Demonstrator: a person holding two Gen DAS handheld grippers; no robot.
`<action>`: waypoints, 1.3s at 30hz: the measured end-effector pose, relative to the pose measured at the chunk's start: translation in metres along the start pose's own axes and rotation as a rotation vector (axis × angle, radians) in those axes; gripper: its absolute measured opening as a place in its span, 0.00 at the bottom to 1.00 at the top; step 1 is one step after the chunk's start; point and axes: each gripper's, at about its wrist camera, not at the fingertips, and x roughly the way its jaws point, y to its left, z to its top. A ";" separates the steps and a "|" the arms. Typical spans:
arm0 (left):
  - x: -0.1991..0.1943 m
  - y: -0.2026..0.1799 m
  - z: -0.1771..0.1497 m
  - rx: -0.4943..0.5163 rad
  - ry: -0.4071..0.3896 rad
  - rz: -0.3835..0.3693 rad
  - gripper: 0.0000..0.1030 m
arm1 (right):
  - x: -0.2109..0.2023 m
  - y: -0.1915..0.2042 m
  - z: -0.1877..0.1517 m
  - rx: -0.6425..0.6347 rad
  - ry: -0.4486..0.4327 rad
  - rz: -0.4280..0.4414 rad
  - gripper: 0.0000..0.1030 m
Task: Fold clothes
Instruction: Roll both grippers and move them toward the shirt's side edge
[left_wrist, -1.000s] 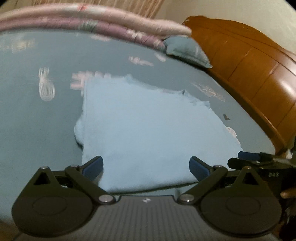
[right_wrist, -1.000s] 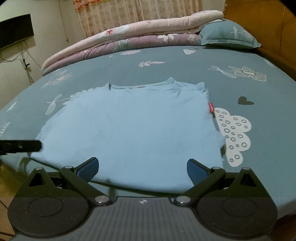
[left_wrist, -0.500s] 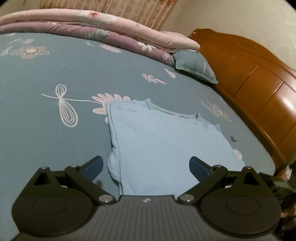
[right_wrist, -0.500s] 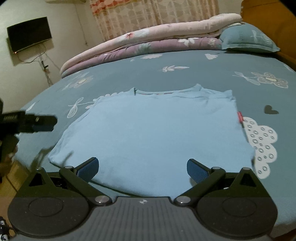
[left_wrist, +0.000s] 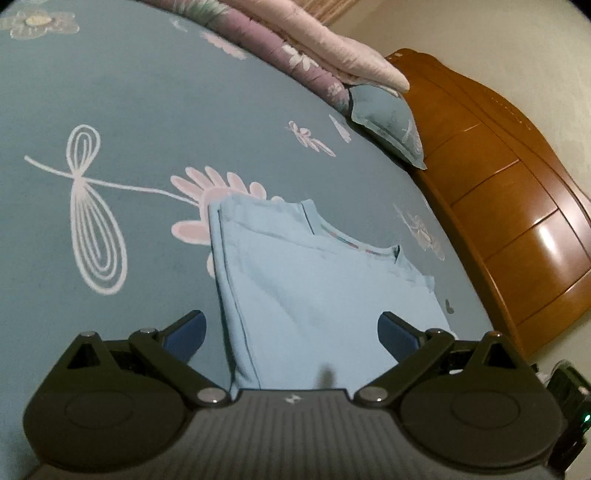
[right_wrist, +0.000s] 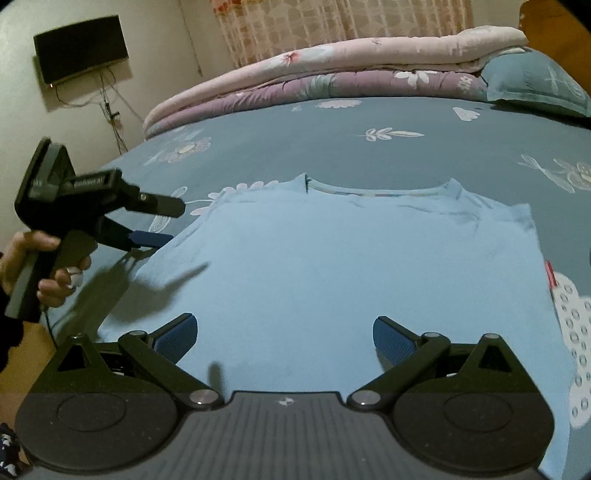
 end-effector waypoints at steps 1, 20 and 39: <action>0.000 -0.001 0.000 0.000 0.009 0.006 0.96 | 0.003 0.004 0.003 -0.013 0.007 -0.004 1.00; -0.079 -0.057 -0.107 0.279 0.007 0.337 0.96 | 0.011 0.149 -0.045 -0.886 0.016 -0.181 1.00; -0.041 -0.093 -0.131 0.887 0.024 0.596 0.97 | 0.022 0.170 -0.029 -1.057 -0.030 -0.296 1.00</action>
